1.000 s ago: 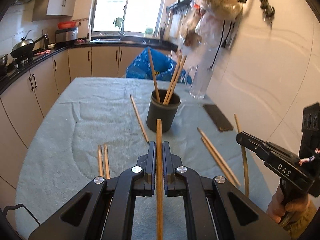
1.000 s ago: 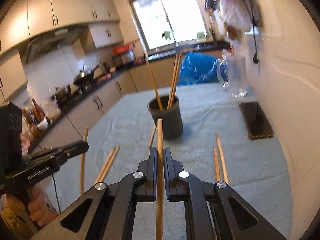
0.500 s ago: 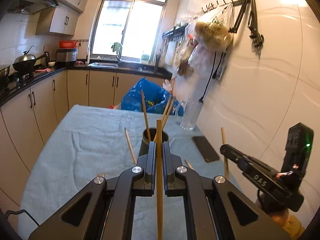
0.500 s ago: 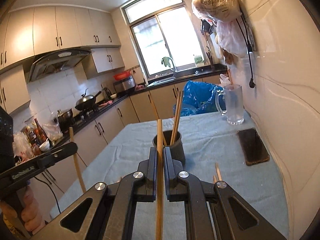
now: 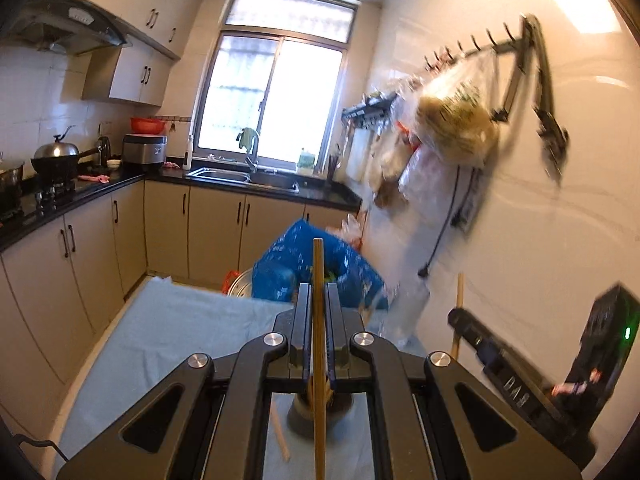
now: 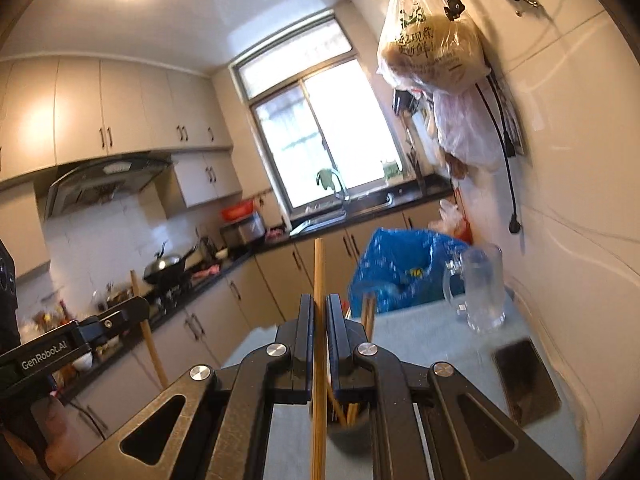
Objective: Organize utensils
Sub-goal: 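Lift both held chopsticks up over the black holder, then open both tools to drop the chopsticks into the holder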
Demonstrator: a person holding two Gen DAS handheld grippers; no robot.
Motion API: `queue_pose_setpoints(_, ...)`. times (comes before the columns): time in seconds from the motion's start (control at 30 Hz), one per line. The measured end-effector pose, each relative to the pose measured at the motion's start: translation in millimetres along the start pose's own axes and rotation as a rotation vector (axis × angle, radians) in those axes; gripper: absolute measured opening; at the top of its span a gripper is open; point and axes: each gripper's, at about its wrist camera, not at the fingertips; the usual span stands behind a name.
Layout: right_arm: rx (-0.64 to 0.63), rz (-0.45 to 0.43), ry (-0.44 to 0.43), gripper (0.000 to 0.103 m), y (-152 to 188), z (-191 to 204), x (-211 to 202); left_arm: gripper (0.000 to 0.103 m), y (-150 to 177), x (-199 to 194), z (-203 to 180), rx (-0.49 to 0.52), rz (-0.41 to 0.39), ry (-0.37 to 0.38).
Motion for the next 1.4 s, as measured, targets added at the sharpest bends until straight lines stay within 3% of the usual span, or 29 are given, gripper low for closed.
queue_pose_setpoints(0.27,-0.031,-0.103,0.093,0.006,-20.3,-0.9,75.3,0.005,-29.1,74.3,8.3,-0.079,-0.073,-0.012)
queue_pose_setpoints(0.5,-0.047,-0.133,0.151,0.006,-5.5,-13.2,122.0,0.005,-11.3,137.0,17.2,-0.091,-0.006,-0.036)
queue_pose_setpoints(0.7,-0.045,-0.105,0.168,0.007,13.7,-24.1,139.9,0.005,7.0,162.8,22.8,-0.075,0.041,-0.057)
queue_pose_setpoints(0.97,-0.043,-0.080,0.166,0.010,21.9,-28.6,134.4,0.005,16.3,157.7,29.7,-0.098,0.074,-0.062)
queue_pose_setpoints(1.13,-0.051,-0.098,0.167,0.028,14.7,-22.1,116.4,0.008,12.5,134.8,29.9,-0.111,0.069,-0.055)
queue_pose_setpoints(1.23,-0.049,-0.114,0.163,0.030,6.9,-16.9,98.9,0.018,9.3,112.7,28.7,-0.112,0.062,-0.055)
queue_pose_setpoints(1.4,-0.067,-0.144,0.152,0.055,-9.0,-7.0,51.8,0.040,6.2,61.6,28.4,-0.096,0.016,-0.067)
Point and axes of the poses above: each gripper's, at about its wrist camera, not at the fingertips, and x roughly the way its jaws point, z to its left, y to its underside, and after that the axes turned 1 degree about x, right-handed
